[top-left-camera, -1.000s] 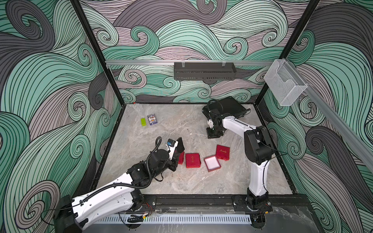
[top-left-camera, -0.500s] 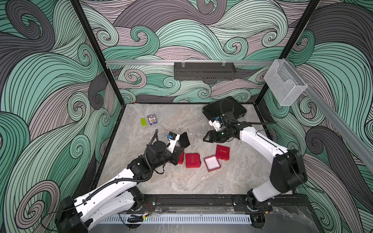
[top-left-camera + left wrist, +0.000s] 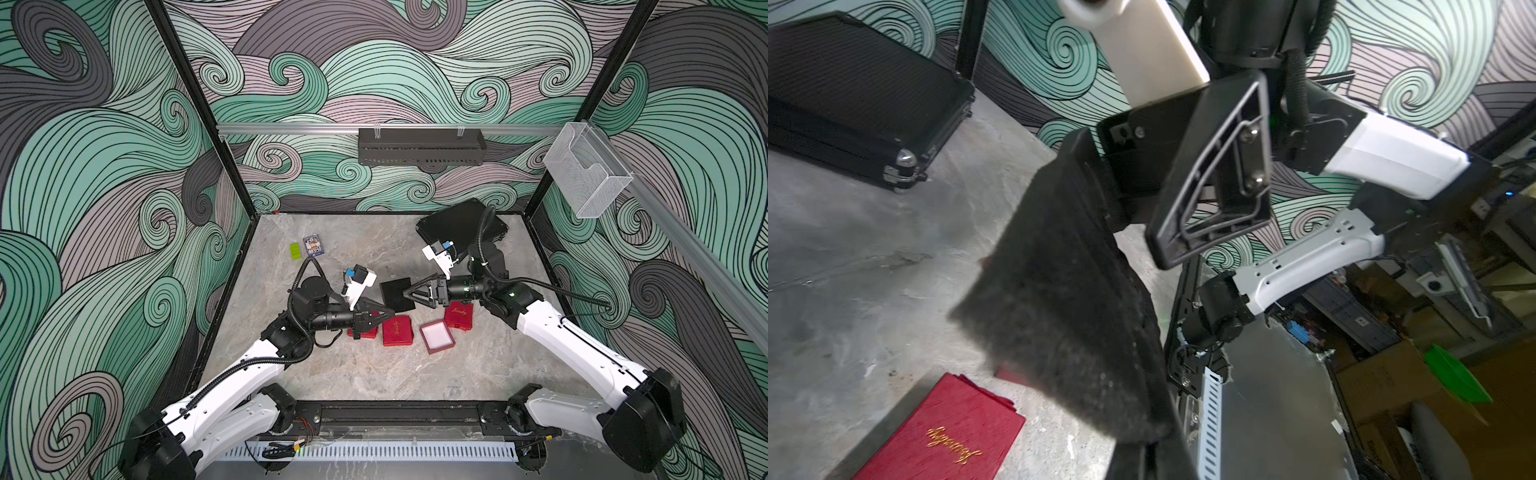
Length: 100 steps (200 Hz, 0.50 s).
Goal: Take the necklace out of the lift-off lid jewelry box
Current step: Place the inner lining in the jewelry box.
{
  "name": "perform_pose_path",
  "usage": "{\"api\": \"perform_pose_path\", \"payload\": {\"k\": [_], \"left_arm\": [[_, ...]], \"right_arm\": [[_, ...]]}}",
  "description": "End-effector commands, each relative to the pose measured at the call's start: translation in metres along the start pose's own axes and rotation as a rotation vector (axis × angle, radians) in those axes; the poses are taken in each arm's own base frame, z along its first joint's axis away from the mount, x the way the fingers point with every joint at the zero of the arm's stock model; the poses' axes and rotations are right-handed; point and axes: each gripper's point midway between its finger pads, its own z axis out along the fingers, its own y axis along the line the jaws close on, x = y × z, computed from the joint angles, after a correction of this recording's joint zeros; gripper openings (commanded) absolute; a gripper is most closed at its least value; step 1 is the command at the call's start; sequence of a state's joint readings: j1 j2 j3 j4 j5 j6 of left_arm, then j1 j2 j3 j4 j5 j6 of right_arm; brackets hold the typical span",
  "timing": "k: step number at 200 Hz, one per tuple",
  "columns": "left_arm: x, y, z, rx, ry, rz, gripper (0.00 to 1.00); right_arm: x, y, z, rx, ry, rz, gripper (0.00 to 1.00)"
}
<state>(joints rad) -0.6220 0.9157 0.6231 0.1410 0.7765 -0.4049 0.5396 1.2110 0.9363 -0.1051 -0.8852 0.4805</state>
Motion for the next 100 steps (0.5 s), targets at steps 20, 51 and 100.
{"api": "perform_pose_path", "payload": {"k": [20, 51, 100], "left_arm": [[-0.018, -0.019, -0.007, 0.052, -0.041, 0.064, 0.00], [-0.016, -0.005, -0.006, -0.020, -0.041, 0.043, 0.00], [-0.003, 0.013, 0.000, -0.070, -0.002, -0.001, 0.00]], "right_arm": [[-0.006, 0.018, 0.009, -0.069, 0.002, -0.028, 0.53], [0.000, 0.020, 0.007, -0.061, 0.006, -0.027, 0.12], [0.015, 0.020, -0.014, 0.031, -0.018, -0.071, 0.00]]}}
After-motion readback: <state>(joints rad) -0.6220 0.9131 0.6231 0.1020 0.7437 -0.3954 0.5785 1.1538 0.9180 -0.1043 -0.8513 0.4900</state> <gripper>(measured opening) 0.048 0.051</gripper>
